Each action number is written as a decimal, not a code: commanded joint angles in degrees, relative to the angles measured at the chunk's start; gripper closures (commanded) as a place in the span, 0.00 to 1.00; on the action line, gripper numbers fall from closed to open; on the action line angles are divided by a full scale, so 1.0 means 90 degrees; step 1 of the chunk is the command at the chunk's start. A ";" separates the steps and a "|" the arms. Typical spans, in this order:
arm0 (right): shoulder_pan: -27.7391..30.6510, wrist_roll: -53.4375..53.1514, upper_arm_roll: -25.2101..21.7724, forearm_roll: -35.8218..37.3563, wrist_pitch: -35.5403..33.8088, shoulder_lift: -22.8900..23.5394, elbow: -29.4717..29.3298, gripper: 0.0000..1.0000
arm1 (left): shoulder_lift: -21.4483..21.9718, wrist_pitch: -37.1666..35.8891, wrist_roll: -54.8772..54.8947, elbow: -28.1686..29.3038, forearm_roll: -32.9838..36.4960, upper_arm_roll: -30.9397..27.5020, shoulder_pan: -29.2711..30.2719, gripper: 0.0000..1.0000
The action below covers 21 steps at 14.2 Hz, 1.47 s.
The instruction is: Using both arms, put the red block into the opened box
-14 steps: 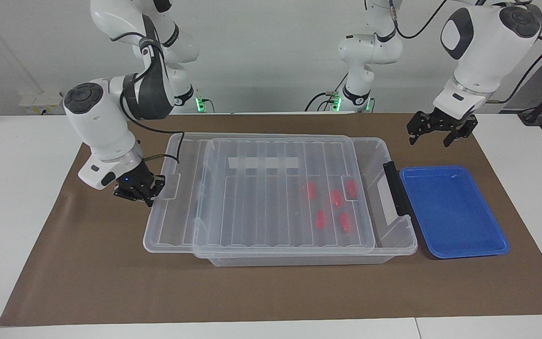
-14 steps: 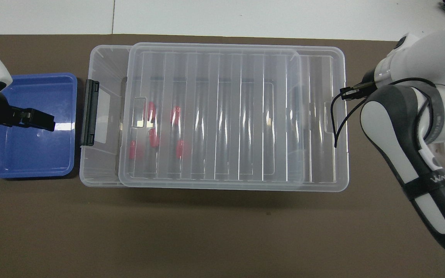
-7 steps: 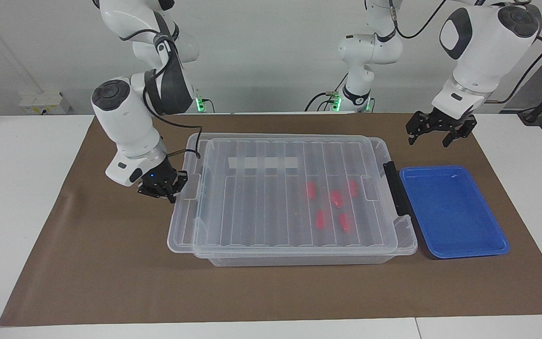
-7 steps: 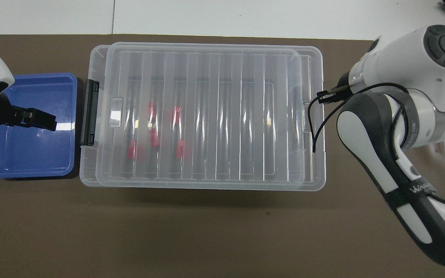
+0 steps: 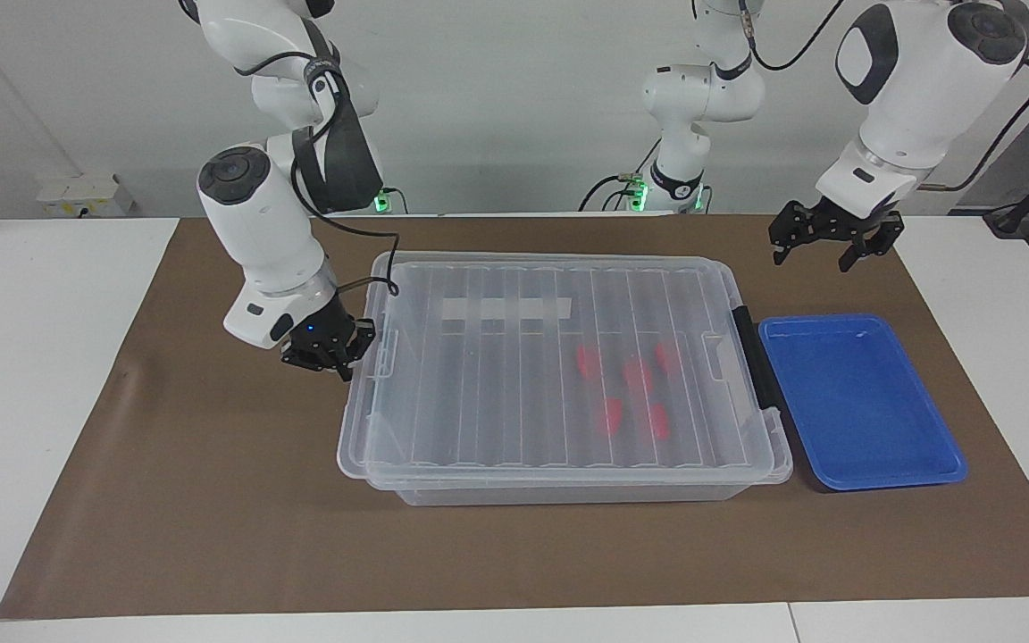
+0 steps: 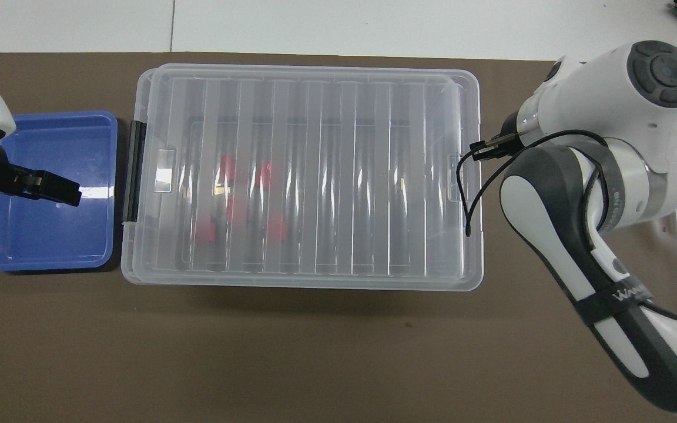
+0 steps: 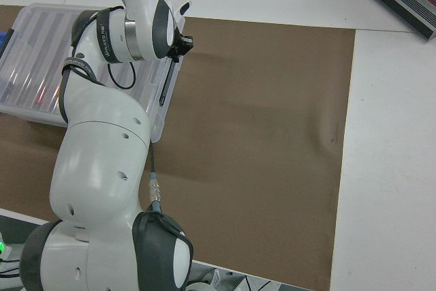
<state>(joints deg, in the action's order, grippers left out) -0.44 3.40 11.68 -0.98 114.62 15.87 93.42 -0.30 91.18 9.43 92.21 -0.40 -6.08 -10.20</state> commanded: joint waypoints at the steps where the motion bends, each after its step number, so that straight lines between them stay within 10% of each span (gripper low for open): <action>1: 0.0039 -0.0115 0.0089 -0.0126 -0.0089 -0.0084 0.0079 1.00 | 0.0024 -0.0229 0.0241 -0.0207 0.0054 -0.0096 0.0049 0.00; 19: 0.0029 -0.1422 -0.0535 0.0167 -0.0967 -0.0952 0.0089 1.00 | 0.0073 -0.0073 0.0290 -0.0178 0.0054 -0.0096 0.0050 0.00; 20: 0.0019 -0.1501 -0.0633 0.0264 -0.0977 -0.1020 0.0089 0.88 | 0.0073 -0.0073 0.0290 -0.0178 0.0054 -0.0096 0.0050 0.00; 21: 0.0029 -0.1540 -0.0711 0.0371 -0.1035 -0.1098 0.0089 0.11 | 0.0073 -0.0073 0.0290 -0.0178 0.0054 -0.0096 0.0050 0.00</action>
<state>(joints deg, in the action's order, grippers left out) -0.28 -8.02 6.04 0.25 105.97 7.79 93.24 -0.33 90.46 11.61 90.24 -0.40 -6.92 -9.93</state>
